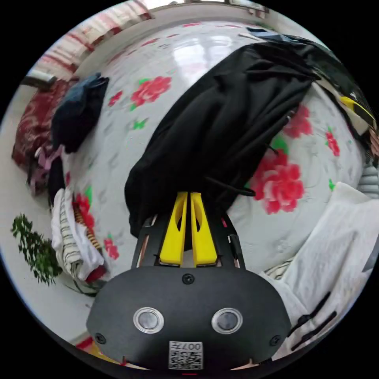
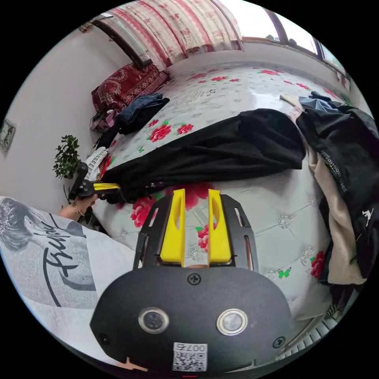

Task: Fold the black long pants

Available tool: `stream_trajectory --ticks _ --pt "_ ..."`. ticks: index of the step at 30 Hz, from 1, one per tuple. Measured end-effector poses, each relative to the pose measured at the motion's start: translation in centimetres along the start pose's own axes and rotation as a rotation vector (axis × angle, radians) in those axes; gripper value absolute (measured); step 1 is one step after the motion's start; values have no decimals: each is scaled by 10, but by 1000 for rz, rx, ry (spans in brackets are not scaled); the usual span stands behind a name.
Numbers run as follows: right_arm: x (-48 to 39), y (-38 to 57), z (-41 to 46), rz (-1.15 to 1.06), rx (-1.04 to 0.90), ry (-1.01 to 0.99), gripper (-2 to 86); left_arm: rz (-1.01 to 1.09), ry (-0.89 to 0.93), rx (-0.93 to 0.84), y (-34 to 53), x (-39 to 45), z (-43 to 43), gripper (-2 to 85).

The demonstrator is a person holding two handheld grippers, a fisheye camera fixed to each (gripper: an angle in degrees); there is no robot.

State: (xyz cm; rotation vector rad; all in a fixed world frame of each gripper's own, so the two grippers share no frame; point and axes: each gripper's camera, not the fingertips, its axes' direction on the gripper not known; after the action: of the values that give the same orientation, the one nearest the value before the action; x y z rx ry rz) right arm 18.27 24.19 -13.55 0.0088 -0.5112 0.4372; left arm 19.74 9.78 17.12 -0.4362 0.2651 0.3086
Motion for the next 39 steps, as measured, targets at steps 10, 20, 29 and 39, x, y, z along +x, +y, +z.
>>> stream_trajectory --ticks 10,20,29,39 --pt "-12 -74 42 -140 -73 -3 86 -640 146 42 108 -202 -51 66" --pt "-3 -162 102 -37 -68 326 80 -1038 523 232 192 -223 -59 133" --pt "76 -181 25 76 -54 -46 7 -1307 764 164 187 -287 -40 23" --pt "173 -61 -210 431 373 40 -1 -1111 787 277 293 -259 -150 -6"
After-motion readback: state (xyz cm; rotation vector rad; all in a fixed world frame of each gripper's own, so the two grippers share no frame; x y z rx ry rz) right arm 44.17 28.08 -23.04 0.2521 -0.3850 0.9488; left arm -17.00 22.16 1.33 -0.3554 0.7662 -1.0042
